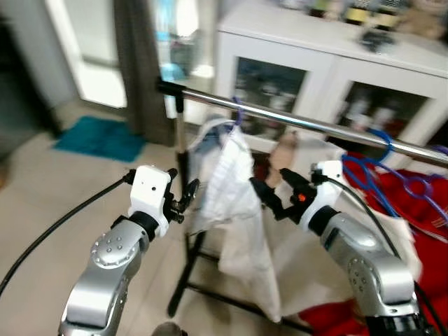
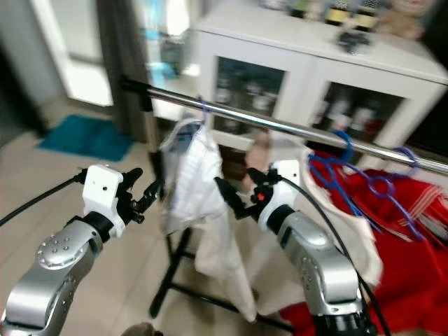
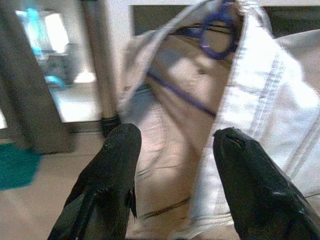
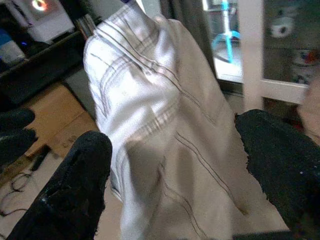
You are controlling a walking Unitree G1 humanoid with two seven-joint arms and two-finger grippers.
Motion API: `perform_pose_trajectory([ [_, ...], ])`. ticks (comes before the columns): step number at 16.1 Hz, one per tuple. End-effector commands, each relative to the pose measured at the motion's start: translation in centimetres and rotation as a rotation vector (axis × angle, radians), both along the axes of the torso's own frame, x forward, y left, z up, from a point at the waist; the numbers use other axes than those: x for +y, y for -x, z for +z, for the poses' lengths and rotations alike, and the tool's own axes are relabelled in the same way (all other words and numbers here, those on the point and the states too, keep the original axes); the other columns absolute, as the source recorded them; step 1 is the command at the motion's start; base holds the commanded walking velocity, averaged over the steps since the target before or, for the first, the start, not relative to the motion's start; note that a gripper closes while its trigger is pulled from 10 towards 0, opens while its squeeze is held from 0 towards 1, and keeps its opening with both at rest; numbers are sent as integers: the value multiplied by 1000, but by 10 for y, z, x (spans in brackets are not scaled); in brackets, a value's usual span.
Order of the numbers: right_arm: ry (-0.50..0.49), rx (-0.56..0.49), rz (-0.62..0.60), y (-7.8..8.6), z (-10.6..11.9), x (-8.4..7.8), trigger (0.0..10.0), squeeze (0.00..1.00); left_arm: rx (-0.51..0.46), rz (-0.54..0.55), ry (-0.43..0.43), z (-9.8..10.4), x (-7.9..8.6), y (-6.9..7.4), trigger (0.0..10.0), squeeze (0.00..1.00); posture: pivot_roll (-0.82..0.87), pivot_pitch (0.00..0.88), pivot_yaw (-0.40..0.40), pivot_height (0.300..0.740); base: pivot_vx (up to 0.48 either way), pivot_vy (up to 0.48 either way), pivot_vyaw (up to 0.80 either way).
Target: Hang hanger
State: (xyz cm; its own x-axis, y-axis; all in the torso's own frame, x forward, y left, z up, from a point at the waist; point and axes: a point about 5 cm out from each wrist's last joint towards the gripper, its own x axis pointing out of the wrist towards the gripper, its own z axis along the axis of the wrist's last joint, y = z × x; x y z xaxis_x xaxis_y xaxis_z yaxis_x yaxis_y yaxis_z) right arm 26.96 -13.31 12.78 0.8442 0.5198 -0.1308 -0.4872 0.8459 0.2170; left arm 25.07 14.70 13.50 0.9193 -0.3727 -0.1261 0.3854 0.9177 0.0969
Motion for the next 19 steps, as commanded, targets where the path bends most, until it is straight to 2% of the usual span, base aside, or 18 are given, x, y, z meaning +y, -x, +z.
perform_pose_trajectory([
  [1, -2, -13, -19, -3, 4, -2, 10000, 1000, -54, 14, -31, 7, 3, -2, 10000, 0, 87, 0, -81, 740, 0, 0, 0],
  [4, -5, -22, -16, -5, 7, -1, 10000, 1000, -33, 3, -31, 6, 2, 0, 10000, 0, 93, 0, -85, 740, 0, 0, 0],
  [6, 18, -18, -17, -10, 11, 4, 10000, 1000, -30, -59, -66, 5, 3, 2, 10000, 0, 98, 0, -84, 740, 0, 0, 0],
  [7, 41, 20, -60, -17, 9, 4, 10000, 1000, -1, -81, -83, 1, 6, 3, 10000, 0, 98, 0, -84, 740, 0, 0, 0],
  [11, 90, 11, -109, -37, 21, 8, 10000, 1000, 37, -165, -97, -3, 8, 9, 10000, 0, 94, 0, -77, 740, 0, 0, 0],
  [14, 104, -15, -101, -52, 35, 18, 10000, 1000, 47, -229, -90, -3, 3, 12, 10000, 0, 94, 0, -77, 740, 0, 0, 0],
  [17, 166, -9, -96, -66, 42, 24, 10000, 1000, 49, -261, -90, -2, 1, 14, 10000, 0, 90, 0, -67, 740, 0, 0, 0],
  [19, 217, 10, -83, -70, 42, 26, 10000, 1000, 51, -276, -94, -2, 1, 15, 10000, 0, 90, 0, -68, 740, 0, 0, 0],
])
